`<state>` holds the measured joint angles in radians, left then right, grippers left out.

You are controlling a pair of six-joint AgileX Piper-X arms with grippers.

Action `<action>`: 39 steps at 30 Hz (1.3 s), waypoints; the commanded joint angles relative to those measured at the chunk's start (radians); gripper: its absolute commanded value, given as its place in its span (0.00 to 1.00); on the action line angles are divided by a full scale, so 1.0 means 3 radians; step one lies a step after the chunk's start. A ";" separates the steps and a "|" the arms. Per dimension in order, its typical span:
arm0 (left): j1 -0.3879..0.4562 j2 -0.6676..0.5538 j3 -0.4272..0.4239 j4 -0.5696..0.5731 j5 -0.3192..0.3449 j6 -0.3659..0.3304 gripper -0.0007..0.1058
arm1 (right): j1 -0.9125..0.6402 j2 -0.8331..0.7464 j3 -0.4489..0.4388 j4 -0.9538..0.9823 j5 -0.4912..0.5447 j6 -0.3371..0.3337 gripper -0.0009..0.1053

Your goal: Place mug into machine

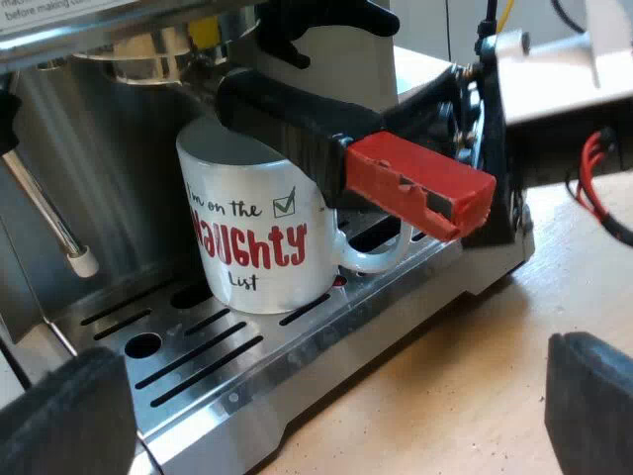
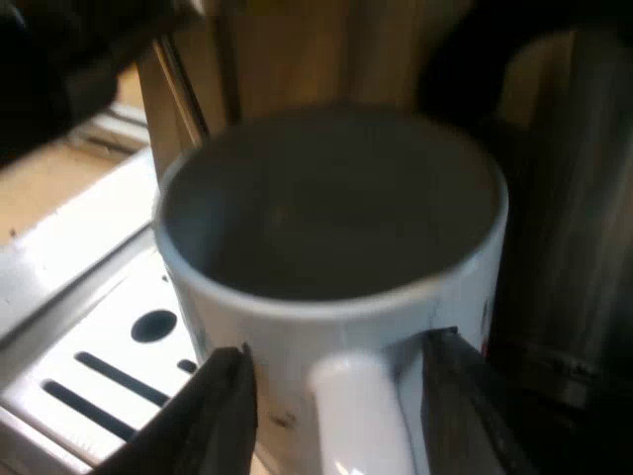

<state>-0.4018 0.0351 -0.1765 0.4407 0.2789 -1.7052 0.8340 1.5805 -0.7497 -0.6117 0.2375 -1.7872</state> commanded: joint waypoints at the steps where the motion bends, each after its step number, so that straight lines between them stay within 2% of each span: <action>1: -0.0008 0.0004 -0.0001 -0.0045 -0.0021 0.0020 0.80 | -0.0005 -0.0166 0.0117 -0.0075 0.0029 0.0069 0.42; 5: -0.0008 0.0004 -0.0001 -0.0045 -0.0021 0.0020 0.80 | -0.0005 -0.0228 0.0415 -0.0223 0.0023 0.0114 0.42; 9: -0.0008 0.0004 -0.0001 -0.0045 -0.0021 0.0020 0.80 | -0.0005 -0.0222 0.0590 -0.0366 0.0046 0.0106 0.42; 12: -0.0008 0.0004 -0.0001 -0.0045 -0.0021 0.0020 0.80 | -0.0005 -0.0153 0.0605 -0.0453 0.0003 -0.0021 0.42; 14: -0.0008 0.0004 -0.0001 -0.0045 -0.0021 0.0020 0.80 | -0.0005 -0.0085 0.0605 -0.0595 -0.0077 -0.0024 0.43; 18: -0.0008 0.0004 -0.0001 -0.0045 -0.0021 0.0020 0.80 | -0.0011 0.0119 0.0580 -0.0876 -0.0084 -0.0023 0.54; 21: -0.0008 0.0004 -0.0001 -0.0045 -0.0021 0.0020 0.80 | -0.0011 0.0165 0.0557 -0.0894 -0.0084 -0.0023 0.54; 24: -0.0008 0.0004 -0.0001 -0.0045 -0.0021 0.0020 0.80 | -0.0011 0.0215 0.0515 -0.0894 -0.0084 -0.0023 0.54; 26: -0.0008 0.0004 -0.0001 -0.0045 -0.0021 0.0020 0.80 | -0.0011 0.0403 0.0252 -0.0893 -0.0084 -0.0023 0.54; 29: -0.0008 0.0004 -0.0001 -0.0045 -0.0021 0.0020 0.80 | -0.0011 0.0532 0.0066 -0.0893 -0.0084 -0.0023 0.53; 39: -0.0008 0.0004 -0.0001 -0.0045 -0.0021 0.0020 0.80 | -0.0011 0.0769 -0.0260 -0.0886 -0.0084 -0.0023 0.52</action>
<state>-0.4018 0.0351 -0.1765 0.4407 0.2789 -1.7052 0.8340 1.8118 -0.8180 -0.8688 0.2223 -1.7801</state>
